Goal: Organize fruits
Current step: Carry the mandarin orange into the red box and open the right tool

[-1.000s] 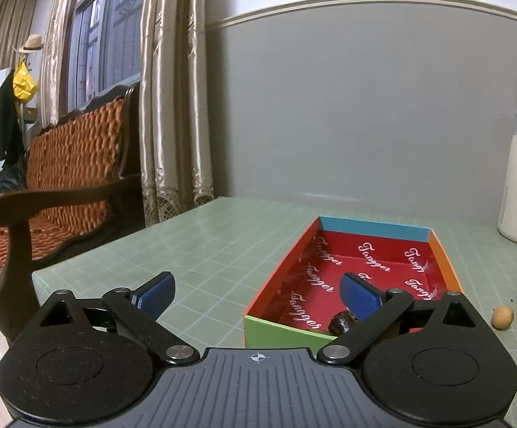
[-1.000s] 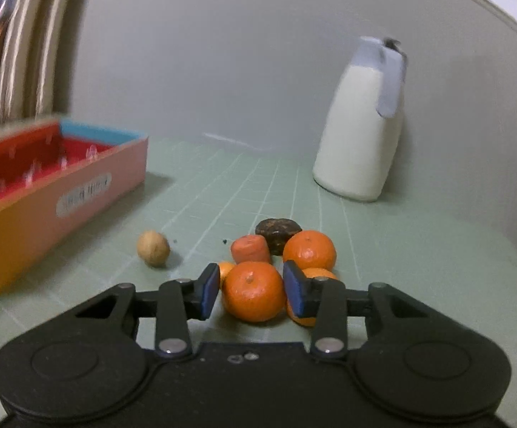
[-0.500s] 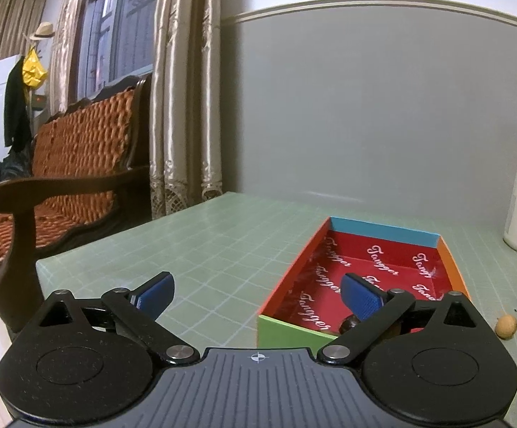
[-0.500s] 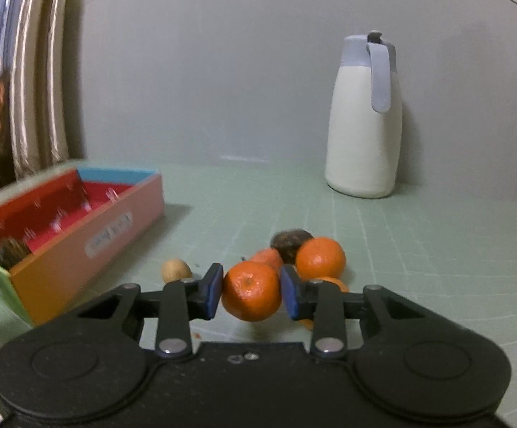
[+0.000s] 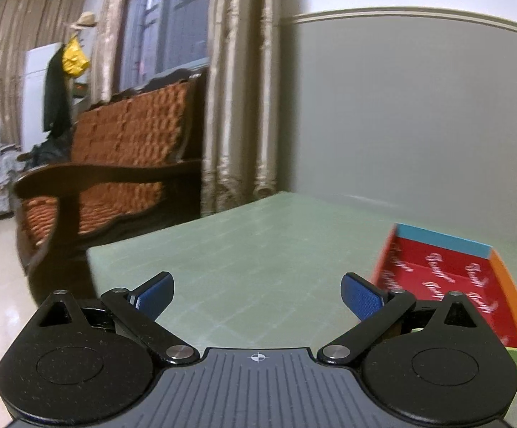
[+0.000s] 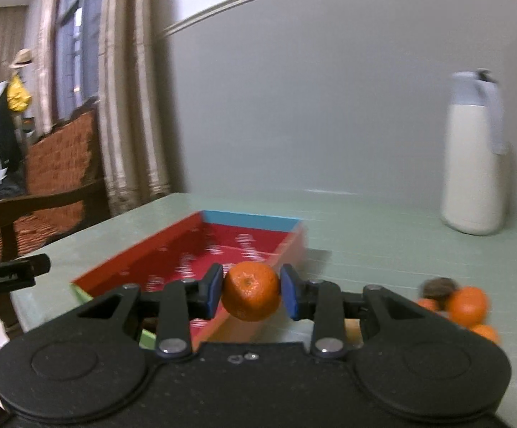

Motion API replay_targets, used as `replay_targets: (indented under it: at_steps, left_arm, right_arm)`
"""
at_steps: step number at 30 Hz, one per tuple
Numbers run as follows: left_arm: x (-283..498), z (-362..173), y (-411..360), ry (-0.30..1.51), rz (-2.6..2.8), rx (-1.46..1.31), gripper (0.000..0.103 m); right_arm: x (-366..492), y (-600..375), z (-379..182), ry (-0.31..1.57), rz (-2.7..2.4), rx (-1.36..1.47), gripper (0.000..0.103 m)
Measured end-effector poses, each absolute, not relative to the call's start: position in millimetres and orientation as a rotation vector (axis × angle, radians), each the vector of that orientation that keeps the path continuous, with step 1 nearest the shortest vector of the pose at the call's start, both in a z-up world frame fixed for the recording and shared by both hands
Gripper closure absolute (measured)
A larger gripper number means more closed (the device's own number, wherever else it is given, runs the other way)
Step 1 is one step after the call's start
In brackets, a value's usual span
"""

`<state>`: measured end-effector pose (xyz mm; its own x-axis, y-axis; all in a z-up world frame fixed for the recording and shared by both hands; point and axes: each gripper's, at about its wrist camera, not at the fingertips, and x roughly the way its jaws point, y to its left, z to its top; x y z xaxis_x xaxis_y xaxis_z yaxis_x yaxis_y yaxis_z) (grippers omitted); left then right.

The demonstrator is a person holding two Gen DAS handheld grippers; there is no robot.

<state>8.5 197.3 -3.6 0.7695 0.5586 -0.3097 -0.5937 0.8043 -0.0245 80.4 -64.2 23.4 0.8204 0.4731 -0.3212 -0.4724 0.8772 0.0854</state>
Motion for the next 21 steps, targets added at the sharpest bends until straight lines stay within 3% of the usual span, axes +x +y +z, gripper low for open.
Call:
replay_targets:
  at_steps: [21]
  left_arm:
    - [-15.7, -10.3, 247.9, 0.305, 0.715, -0.228, 0.003]
  right_arm:
    - [81.7, -4.7, 7.3, 0.449, 0.583, -0.060, 0.067]
